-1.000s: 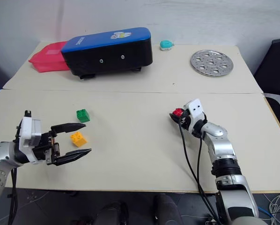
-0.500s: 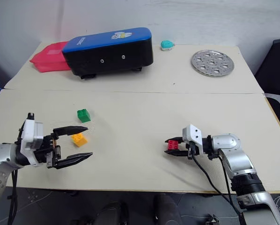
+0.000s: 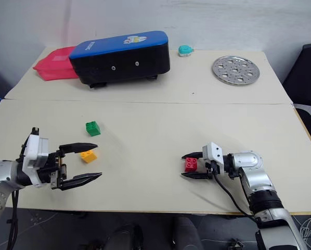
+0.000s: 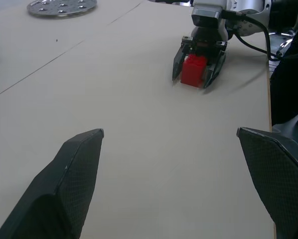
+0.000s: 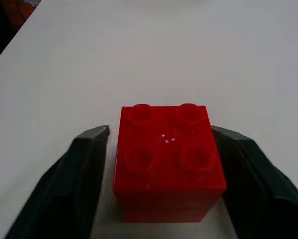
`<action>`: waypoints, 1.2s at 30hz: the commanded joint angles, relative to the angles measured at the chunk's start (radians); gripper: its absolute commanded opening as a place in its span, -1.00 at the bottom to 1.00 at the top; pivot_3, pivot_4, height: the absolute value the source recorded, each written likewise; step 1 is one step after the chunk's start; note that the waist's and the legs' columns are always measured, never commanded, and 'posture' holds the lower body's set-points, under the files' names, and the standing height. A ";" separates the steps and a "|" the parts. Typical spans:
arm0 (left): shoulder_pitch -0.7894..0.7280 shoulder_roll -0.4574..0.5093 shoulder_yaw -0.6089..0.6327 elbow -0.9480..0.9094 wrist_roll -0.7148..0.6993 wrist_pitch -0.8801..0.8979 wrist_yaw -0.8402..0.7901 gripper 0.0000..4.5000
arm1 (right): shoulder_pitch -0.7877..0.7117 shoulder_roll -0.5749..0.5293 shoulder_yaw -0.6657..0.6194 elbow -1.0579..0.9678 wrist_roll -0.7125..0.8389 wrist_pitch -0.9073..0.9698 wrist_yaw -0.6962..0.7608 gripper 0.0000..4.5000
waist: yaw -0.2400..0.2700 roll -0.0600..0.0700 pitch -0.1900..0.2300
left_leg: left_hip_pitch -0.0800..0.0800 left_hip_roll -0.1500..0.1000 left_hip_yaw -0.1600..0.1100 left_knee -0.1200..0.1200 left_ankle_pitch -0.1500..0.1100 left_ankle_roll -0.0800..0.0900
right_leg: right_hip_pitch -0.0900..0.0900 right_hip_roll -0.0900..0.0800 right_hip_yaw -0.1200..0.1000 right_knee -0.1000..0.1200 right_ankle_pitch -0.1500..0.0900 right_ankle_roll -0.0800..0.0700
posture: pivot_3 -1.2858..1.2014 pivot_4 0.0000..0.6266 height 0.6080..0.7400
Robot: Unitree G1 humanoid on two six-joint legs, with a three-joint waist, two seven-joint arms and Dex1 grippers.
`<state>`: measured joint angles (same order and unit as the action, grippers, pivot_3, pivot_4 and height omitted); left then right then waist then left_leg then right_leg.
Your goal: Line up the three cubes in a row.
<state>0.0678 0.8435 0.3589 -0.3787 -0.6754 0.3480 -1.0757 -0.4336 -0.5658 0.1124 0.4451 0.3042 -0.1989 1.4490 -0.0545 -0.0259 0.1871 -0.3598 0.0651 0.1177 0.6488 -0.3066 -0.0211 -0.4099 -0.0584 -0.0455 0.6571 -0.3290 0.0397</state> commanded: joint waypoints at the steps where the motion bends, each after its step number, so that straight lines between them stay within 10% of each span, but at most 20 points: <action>1: 0.046 0.004 0.083 -0.014 0.000 -0.007 0.011 1.00 | -0.013 -0.012 -0.058 -0.091 0.081 0.003 0.028 0.99 | -0.002 0.000 0.000 | 0.000 0.000 0.000 0.000 0.000 0.000 | 0.000 0.000 0.000 0.000 0.000 0.000 | 0.03 -0.52 1.00; 17: 0.395 -0.183 0.565 0.439 0.081 -0.173 0.142 1.00 | 0.275 -0.018 -0.372 -0.301 0.274 -0.035 -0.082 0.99 | 0.012 -0.002 0.000 | 0.000 0.000 -0.001 0.000 -0.003 0.004 | 0.001 -0.002 -0.002 -0.003 0.000 -0.001 | 0.03 -0.52 1.00; 29: -0.111 -0.156 0.264 0.134 -0.024 0.349 0.688 1.00 | 0.287 -0.006 -0.362 -0.499 0.350 0.044 -0.130 0.99 | 0.027 -0.002 -0.001 | 0.000 0.000 -0.002 -0.001 -0.003 0.004 | 0.002 -0.003 -0.003 -0.001 0.000 0.000 | 0.03 -0.52 1.00; 36: -0.463 -0.332 0.125 0.036 0.035 0.753 1.170 1.00 | 0.292 0.000 -0.353 -0.493 0.329 0.031 -0.127 0.99 | 0.023 -0.003 -0.001 | 0.000 -0.001 0.000 -0.001 0.000 -0.001 | 0.002 -0.002 -0.001 -0.001 0.001 0.002 | 0.03 -0.52 1.00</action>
<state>-0.3703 0.5287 0.4778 -0.3020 -0.6618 1.0330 0.0011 -0.1472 -0.5643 -0.2329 -0.0298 0.6225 -0.1548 1.3187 -0.0319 -0.0286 0.1864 -0.3598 0.0641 0.1179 0.6483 -0.3064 -0.0229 -0.4087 -0.0594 -0.0462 0.6560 -0.3281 0.0414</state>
